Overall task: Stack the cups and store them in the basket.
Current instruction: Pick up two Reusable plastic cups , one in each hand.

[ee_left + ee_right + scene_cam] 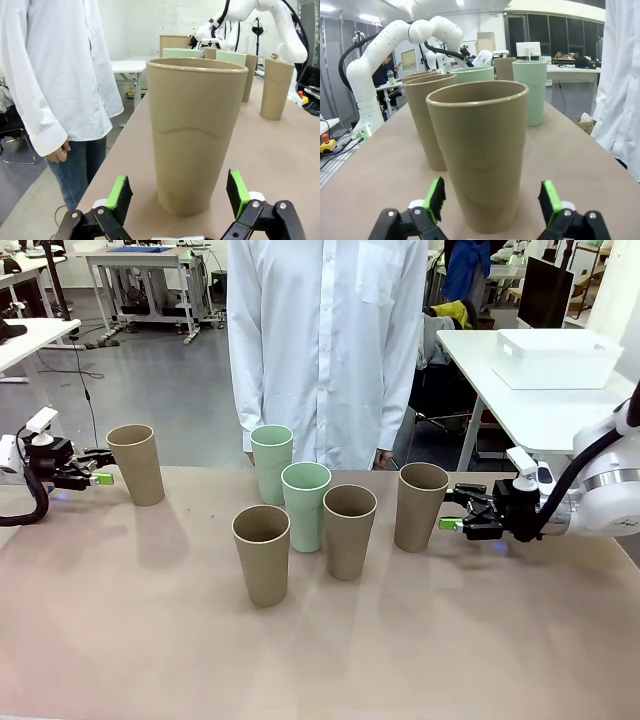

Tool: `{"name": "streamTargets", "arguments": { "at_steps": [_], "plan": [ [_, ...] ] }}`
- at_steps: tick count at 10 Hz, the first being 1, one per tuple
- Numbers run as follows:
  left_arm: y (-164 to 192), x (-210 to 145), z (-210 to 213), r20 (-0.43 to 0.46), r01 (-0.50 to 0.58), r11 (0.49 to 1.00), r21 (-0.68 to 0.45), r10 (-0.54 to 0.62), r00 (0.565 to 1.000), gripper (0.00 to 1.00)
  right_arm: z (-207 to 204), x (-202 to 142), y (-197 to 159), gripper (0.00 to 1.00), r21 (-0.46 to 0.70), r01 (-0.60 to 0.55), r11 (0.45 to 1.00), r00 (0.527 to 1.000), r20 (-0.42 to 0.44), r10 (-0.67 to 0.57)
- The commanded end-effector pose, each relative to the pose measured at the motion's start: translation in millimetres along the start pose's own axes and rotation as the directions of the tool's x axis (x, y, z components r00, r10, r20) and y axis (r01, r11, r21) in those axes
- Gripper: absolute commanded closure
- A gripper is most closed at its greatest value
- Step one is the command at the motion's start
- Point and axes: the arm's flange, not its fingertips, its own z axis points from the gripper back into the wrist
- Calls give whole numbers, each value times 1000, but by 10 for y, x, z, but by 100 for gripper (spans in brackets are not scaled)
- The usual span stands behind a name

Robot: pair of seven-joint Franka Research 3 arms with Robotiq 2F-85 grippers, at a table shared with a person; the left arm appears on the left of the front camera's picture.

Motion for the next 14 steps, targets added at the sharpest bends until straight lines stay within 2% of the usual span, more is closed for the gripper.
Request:
{"name": "streamTargets", "arguments": {
  "at_steps": [1, 6, 9, 14],
  "plan": [
    [-133, -11, -155, 38, 13, 999, 30, -14, 999, 0, -96, 62, 71, 0, -33, -4, 999, 1000, 4, 4],
    [-165, 10, -203, 89, 12, 999, 53, -17, 996, 0, -152, 60, 75, 0, -40, 12, 999, 1000, 7, -12],
    [-198, 12, -247, 55, 3, 1000, 25, -4, 998, 0, -159, 44, 78, 0, -37, 25, 999, 1000, 13, -24],
    [-192, -21, -382, 48, 14, 1000, 5, -14, 999, 0, -260, 17, 106, 0, -28, 36, 999, 999, 20, -35]
  ]
}}
